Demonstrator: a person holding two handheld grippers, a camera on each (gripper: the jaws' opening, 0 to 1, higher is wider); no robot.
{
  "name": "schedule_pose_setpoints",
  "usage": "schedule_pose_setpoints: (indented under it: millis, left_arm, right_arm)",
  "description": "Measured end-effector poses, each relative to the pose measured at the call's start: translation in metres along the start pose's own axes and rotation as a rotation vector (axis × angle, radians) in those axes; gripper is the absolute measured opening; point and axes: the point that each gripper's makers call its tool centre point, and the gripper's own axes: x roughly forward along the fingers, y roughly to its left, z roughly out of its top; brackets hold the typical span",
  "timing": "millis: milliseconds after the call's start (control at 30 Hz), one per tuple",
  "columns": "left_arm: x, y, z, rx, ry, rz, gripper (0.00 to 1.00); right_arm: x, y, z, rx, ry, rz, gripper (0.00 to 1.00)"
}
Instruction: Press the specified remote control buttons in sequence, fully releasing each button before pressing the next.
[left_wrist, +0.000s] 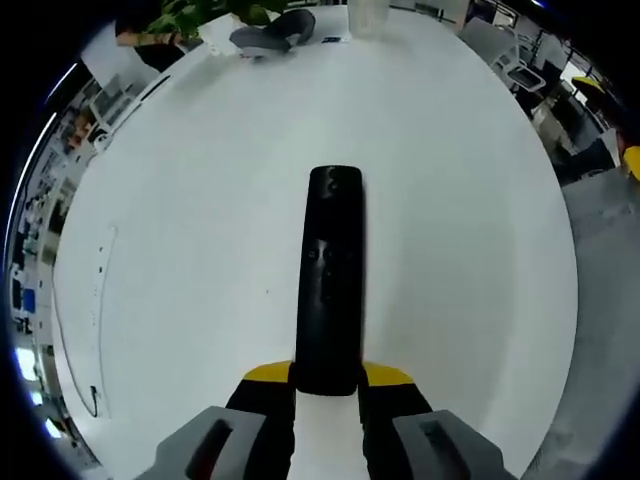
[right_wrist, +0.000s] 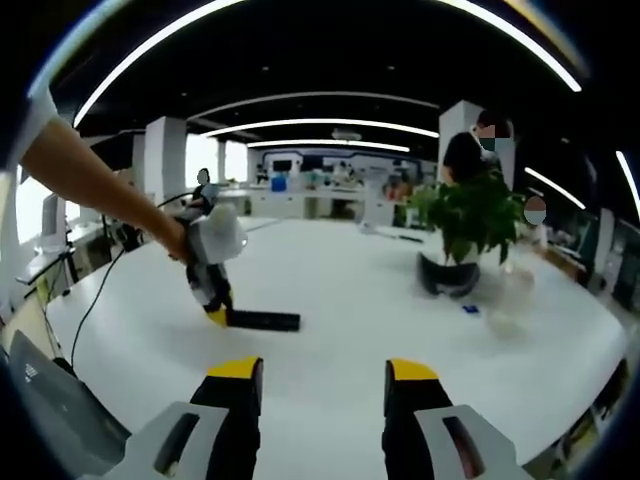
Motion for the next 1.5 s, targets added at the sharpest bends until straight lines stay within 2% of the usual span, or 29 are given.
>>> schedule_pose_setpoints:
  millis: [167, 733, 900, 1133, 1333, 1500]
  left_arm:
    - [0.0, -0.006, -0.001, -0.025, 0.021, -0.002, 0.23]
    - [-0.001, -0.038, -0.008, 0.042, 0.081, -0.017, 0.23]
    - [-0.003, -0.046, -0.01, 0.041, 0.084, -0.015, 0.23]
    - [-0.004, -0.062, -0.013, 0.059, 0.086, -0.016, 0.23]
    - [-0.005, -0.072, -0.016, 0.067, 0.085, -0.02, 0.23]
    - [-0.006, -0.08, -0.018, 0.065, 0.085, -0.023, 0.23]
  right_arm:
    - [0.0, -0.001, 0.0, 0.0, -0.003, -0.005, 0.44]
    - [-0.001, -0.003, 0.001, 0.019, -0.007, -0.002, 0.32]
    - [-0.002, -0.006, 0.0, 0.021, -0.002, -0.015, 0.25]
    - [-0.003, -0.007, -0.001, 0.04, 0.008, -0.014, 0.1]
    - [-0.003, -0.004, -0.002, 0.035, 0.013, 0.003, 0.09]
    - [-0.003, -0.002, -0.003, 0.034, 0.022, 0.01, 0.04]
